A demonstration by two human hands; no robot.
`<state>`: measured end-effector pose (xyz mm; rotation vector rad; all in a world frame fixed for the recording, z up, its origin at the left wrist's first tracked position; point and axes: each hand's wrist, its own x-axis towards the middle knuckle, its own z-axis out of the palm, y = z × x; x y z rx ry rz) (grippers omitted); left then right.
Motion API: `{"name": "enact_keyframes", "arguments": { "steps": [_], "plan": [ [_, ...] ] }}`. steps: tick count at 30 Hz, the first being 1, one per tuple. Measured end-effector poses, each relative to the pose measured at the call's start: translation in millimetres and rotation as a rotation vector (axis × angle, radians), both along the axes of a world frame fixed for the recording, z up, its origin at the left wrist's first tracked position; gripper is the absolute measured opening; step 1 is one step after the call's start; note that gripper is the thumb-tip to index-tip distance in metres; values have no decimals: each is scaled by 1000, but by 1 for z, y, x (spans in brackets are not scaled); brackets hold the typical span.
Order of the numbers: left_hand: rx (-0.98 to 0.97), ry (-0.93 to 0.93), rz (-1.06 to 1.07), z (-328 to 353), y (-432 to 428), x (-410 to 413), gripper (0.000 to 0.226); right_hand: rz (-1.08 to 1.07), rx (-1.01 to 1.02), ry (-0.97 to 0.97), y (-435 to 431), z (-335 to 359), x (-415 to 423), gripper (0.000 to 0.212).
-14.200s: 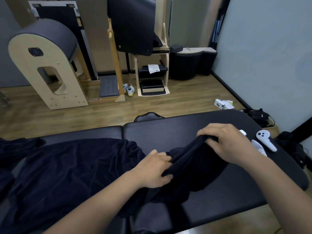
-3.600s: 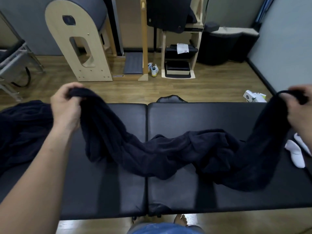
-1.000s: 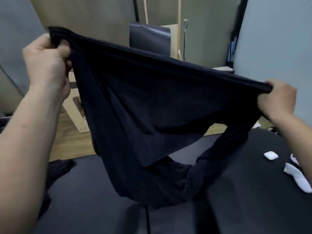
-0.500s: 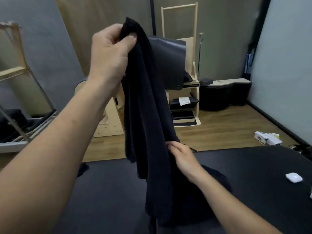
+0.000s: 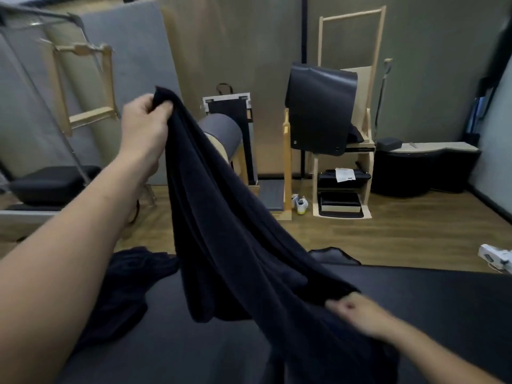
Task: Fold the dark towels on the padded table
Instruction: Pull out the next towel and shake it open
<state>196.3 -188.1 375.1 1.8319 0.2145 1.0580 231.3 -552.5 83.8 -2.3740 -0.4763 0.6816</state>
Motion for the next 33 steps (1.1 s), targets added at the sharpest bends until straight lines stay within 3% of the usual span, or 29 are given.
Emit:
{"name": "enact_keyframes", "arguments": {
  "steps": [2,3,5,6,8,10,11,15,18,21,25,29,33],
  "plan": [
    [-57,27,57,-19,15,-3,19,-273,51,-276,-44,25,33,66],
    [-67,34,55,-27,13,-4,18,-393,35,-354,-63,39,48,56],
    [2,71,-69,-34,-13,-3,16,-390,-121,-376,-74,67,60,18],
    [95,120,-171,-36,-37,-2,15,-322,-108,-424,-66,82,63,21],
    [316,221,-362,-41,-88,3,14,-179,168,-514,-35,122,61,43],
    [489,291,-460,-47,-131,8,16,-23,571,-443,1,171,38,52],
    [521,303,-500,-51,-145,12,17,50,670,-437,15,188,29,54],
    [507,354,-642,-65,-168,15,20,151,575,-637,22,208,14,57],
    [475,308,-698,-65,-168,15,14,119,610,-563,7,208,19,29],
    [429,266,-688,-59,-168,15,11,80,519,-745,6,211,24,9],
    [355,301,-634,-77,-166,12,23,11,457,-1035,6,217,23,15],
    [342,576,-732,-143,-169,4,27,-53,591,-977,7,212,23,26],
    [256,615,-614,-217,-179,-4,22,-63,673,-900,5,215,29,31]
  ]
}}
